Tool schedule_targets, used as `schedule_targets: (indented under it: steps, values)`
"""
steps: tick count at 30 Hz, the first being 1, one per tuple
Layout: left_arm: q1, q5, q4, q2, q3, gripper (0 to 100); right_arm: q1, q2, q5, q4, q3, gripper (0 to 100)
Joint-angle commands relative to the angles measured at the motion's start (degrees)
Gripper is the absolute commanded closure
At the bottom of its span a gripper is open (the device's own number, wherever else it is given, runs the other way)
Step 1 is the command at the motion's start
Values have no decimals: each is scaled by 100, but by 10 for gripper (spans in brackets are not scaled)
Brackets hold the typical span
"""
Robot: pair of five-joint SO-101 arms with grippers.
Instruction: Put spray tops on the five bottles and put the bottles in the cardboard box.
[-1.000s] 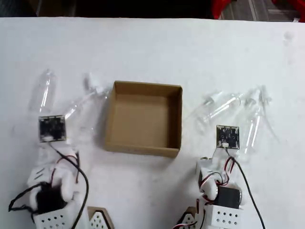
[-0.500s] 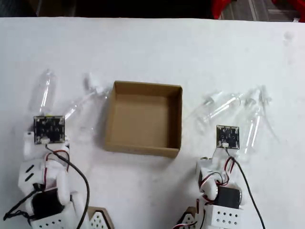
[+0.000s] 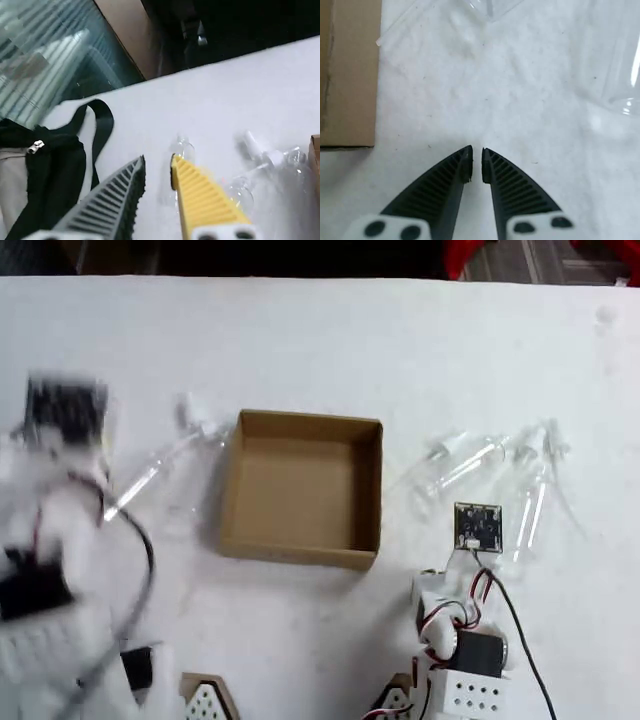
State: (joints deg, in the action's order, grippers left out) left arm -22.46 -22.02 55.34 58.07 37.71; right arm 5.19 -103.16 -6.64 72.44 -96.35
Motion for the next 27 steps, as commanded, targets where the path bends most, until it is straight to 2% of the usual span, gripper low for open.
schedule_targets:
  steps: [1,4,7,12,18,24,27]
  values:
    - [189,-70,1512,-3187,-3218,909,-22,-31,-62,31,-53,982]
    - [268,-79,2497,-5059,-5125,907,-22,-31,-62,31,-53,982]
    - [259,-79,3077,-6879,-6998,906,-22,-31,-62,31,-53,982]
    - [251,-79,3464,-9446,-10022,906,-13,-31,-62,31,-53,982]
    - [251,-62,3481,-11969,-13231,908,-22,-31,-62,31,-53,982]
    - [-40,18,2286,-12945,-13231,909,-22,-31,-62,31,-53,982]
    - [-259,466,1960,-13218,-13275,906,-22,-31,-62,31,-53,982]
